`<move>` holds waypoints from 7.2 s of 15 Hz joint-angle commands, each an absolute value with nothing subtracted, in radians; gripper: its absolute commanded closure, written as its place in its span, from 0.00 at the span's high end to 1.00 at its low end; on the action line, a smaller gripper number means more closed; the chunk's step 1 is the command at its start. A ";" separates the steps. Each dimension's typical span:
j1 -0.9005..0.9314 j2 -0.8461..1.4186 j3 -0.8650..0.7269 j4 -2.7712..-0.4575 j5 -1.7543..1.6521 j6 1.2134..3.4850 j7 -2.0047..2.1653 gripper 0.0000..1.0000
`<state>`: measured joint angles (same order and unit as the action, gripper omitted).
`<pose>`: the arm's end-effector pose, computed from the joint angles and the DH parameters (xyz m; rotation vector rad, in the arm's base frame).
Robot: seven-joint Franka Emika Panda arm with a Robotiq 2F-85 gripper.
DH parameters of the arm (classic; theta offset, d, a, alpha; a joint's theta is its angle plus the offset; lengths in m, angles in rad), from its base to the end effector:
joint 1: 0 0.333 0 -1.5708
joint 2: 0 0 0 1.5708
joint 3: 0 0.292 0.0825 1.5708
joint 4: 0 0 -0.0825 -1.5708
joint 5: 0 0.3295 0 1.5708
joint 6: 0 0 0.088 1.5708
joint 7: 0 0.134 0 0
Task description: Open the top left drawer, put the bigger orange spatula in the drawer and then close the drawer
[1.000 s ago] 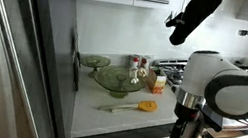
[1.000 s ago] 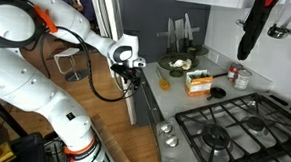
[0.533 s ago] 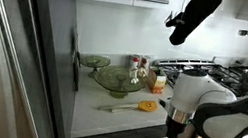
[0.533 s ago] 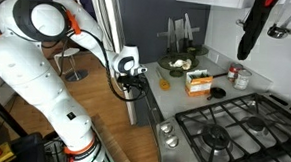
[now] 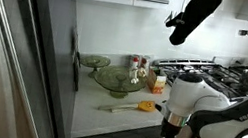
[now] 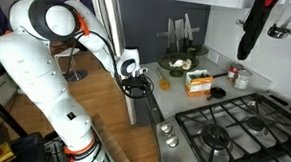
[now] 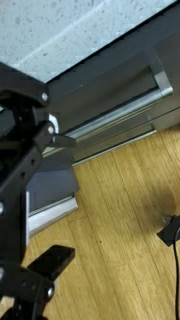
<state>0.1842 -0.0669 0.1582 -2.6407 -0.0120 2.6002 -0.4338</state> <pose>0.3780 0.1339 0.2645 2.8851 1.1964 0.0386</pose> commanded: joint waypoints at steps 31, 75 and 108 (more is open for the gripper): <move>0.109 0.151 0.205 -2.744 0.010 2.989 -0.876 1.00; 0.077 0.039 0.103 -2.743 0.035 3.115 0.191 1.00; 0.069 -0.094 0.143 -2.774 0.467 2.517 -0.207 1.00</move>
<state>0.0412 -0.0474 0.1846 -2.7398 0.4726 2.5723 -0.1776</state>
